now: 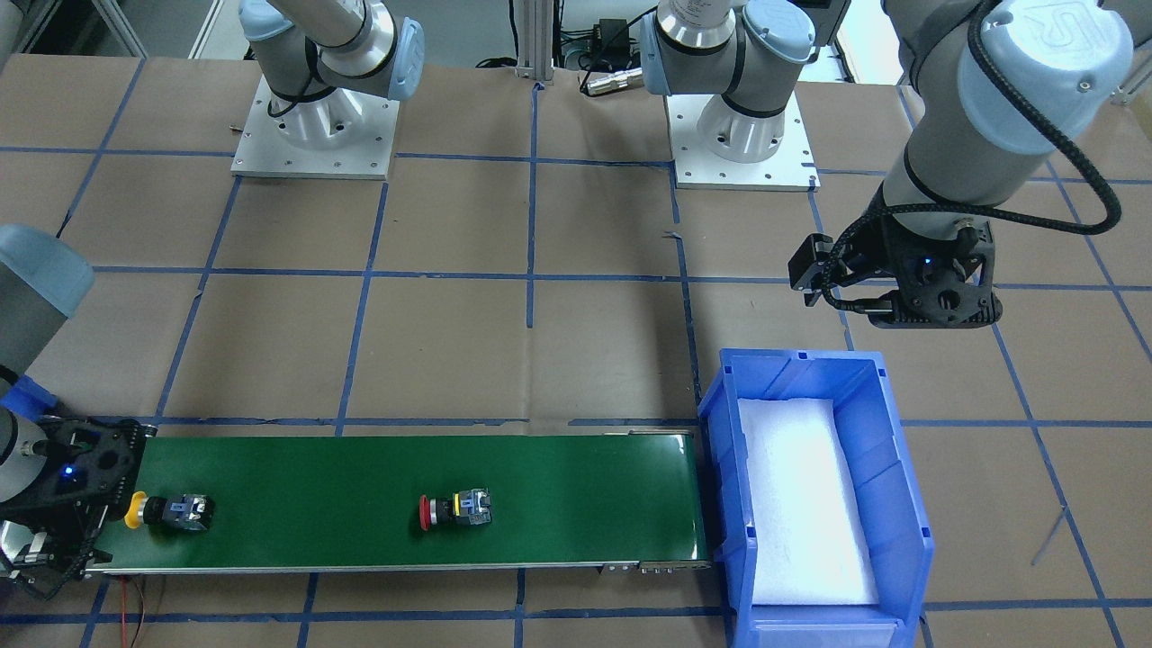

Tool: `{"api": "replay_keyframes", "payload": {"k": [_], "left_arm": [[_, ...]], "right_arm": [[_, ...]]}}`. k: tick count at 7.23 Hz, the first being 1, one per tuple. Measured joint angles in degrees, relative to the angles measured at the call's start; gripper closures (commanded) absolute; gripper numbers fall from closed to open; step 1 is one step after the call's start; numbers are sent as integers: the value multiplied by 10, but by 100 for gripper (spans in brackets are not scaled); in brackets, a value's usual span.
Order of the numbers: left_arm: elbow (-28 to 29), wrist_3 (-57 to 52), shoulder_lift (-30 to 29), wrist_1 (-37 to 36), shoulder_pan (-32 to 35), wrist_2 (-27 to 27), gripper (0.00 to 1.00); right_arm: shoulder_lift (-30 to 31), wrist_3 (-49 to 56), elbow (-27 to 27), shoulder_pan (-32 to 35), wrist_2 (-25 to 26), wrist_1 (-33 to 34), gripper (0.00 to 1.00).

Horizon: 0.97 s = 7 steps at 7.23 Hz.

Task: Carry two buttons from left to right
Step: 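Lower the right gripper over the yellow button at the belt end, then close the right gripper on the yellow button and lift it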

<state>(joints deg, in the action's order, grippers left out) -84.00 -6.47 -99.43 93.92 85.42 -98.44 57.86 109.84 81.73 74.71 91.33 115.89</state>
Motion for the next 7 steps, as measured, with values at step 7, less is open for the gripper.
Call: {"api": "replay_keyframes", "payload": {"k": [7], "left_arm": [[-38, 8, 13, -38, -5, 4, 0]], "right_arm": [[8, -32, 42, 0, -12, 29, 0]]}}
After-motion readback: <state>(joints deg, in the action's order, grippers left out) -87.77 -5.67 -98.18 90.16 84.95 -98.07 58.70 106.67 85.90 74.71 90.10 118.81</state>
